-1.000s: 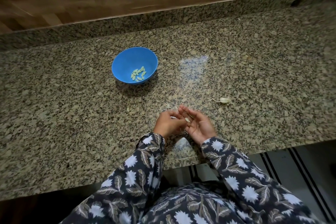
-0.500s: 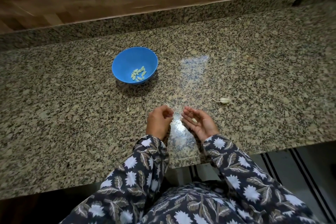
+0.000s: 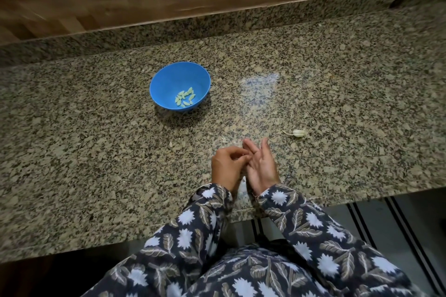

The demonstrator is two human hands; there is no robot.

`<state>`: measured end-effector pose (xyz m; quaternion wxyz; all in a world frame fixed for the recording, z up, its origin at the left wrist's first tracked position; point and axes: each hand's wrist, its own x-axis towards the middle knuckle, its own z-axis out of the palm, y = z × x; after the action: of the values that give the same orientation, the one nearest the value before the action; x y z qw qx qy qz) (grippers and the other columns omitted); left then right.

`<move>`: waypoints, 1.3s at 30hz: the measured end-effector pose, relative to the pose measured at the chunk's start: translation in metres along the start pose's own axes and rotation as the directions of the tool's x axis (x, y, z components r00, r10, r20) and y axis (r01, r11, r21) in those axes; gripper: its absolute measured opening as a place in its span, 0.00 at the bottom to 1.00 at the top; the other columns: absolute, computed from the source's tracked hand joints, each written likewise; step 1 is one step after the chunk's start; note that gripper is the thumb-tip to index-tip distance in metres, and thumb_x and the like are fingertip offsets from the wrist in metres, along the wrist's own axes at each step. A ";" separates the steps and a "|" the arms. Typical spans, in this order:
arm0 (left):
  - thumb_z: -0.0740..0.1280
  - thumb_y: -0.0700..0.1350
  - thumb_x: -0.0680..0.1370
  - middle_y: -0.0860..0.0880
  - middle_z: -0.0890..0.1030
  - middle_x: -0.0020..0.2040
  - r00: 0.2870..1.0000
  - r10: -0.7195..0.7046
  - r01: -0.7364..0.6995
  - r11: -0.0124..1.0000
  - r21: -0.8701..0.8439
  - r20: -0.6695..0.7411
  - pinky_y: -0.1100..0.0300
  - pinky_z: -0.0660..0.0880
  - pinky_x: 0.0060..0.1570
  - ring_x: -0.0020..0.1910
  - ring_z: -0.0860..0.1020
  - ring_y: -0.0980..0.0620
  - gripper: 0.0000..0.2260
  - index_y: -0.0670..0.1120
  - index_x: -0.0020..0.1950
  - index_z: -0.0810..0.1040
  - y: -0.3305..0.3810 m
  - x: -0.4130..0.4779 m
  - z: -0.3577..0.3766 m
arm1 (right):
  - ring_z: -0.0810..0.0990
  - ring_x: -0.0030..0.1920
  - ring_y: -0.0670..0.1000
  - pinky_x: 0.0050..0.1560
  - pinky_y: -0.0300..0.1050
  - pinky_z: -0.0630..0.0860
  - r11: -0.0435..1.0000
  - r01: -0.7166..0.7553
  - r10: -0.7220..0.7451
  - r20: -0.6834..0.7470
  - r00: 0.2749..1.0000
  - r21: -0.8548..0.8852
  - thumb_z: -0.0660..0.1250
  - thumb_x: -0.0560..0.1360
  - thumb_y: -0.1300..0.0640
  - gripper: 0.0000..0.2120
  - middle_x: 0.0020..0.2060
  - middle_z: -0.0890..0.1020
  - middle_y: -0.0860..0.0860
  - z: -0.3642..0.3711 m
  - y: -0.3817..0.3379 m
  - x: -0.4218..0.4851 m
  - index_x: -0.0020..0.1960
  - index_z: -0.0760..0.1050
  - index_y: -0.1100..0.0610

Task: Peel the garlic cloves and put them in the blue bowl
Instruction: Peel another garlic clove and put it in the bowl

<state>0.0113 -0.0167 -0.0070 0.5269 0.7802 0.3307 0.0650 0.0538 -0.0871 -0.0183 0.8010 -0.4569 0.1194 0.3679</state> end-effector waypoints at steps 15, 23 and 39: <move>0.70 0.31 0.71 0.39 0.83 0.45 0.981 -0.149 0.178 0.943 -0.280 0.121 0.63 0.79 0.39 0.39 0.82 0.50 0.08 0.38 0.50 0.80 -0.005 0.021 -0.052 | 0.79 0.54 0.50 0.57 0.50 0.76 0.595 0.334 -0.270 0.209 0.940 -0.731 0.64 0.75 0.63 0.10 0.54 0.81 0.52 -0.011 -0.015 0.010 0.56 0.78 0.56; 0.74 0.38 0.70 0.48 0.84 0.39 0.980 0.116 -0.127 0.990 0.058 0.159 0.61 0.80 0.42 0.40 0.82 0.52 0.04 0.42 0.43 0.83 -0.001 0.025 -0.055 | 0.80 0.39 0.48 0.45 0.43 0.78 0.445 0.331 -0.186 0.276 0.943 -0.832 0.71 0.69 0.61 0.04 0.38 0.83 0.49 -0.010 -0.032 0.012 0.42 0.81 0.53; 0.67 0.31 0.72 0.41 0.81 0.40 0.849 -0.357 0.528 0.562 -0.637 0.389 0.64 0.79 0.33 0.34 0.80 0.51 0.04 0.35 0.46 0.76 0.011 0.017 -0.053 | 0.81 0.35 0.50 0.39 0.43 0.79 -0.155 0.650 -0.432 0.643 0.632 -0.744 0.68 0.71 0.57 0.10 0.40 0.84 0.56 -0.006 -0.036 0.007 0.47 0.81 0.63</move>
<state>0.0055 0.0324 0.0212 0.8220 0.4002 0.4040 -0.0300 0.0842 -0.1001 -0.0021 0.3915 -0.8201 -0.4170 0.0154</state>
